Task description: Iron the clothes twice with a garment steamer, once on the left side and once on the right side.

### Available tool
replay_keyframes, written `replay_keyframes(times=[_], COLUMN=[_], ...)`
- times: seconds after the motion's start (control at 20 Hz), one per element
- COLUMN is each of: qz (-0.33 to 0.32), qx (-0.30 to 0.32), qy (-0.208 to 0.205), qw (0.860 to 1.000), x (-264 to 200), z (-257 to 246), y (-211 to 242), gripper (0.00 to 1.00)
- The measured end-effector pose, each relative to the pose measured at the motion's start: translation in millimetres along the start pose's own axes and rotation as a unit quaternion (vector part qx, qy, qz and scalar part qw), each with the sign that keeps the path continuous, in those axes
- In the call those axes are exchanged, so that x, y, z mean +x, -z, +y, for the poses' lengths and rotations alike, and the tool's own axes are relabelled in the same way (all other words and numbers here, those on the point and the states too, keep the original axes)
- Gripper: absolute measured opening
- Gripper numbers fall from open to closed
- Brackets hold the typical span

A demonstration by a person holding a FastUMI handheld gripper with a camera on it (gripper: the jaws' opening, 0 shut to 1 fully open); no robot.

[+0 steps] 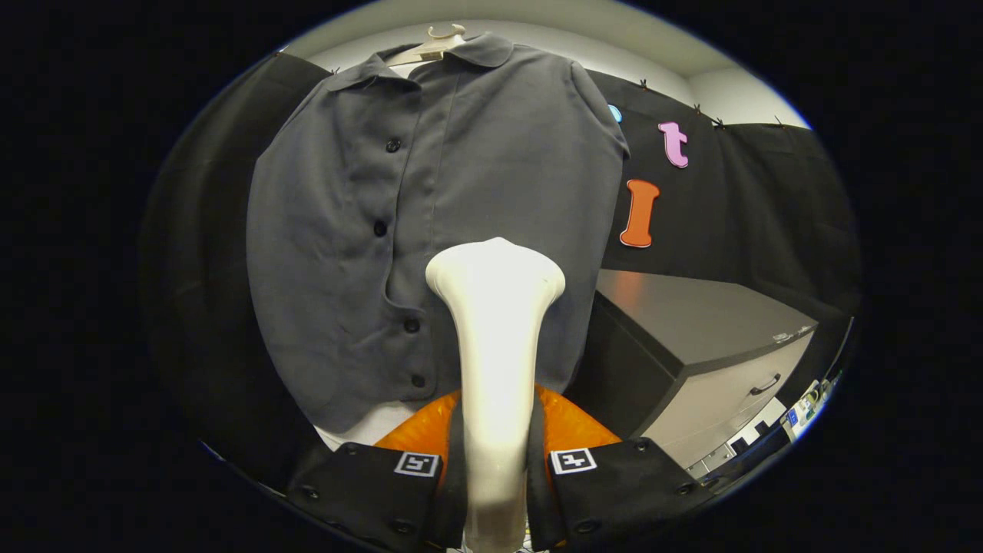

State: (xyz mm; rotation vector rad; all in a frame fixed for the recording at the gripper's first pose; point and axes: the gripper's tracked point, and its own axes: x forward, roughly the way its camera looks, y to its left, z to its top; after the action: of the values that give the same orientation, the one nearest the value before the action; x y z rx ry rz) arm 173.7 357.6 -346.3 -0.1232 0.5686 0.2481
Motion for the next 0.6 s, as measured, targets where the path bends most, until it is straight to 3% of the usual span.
replay_keyframes(times=[0.6], qz=[0.06], qx=[0.014], qy=[0.004], qw=[0.998], x=[-1.8], z=[-4.1], y=[75.6], gripper=[0.39])
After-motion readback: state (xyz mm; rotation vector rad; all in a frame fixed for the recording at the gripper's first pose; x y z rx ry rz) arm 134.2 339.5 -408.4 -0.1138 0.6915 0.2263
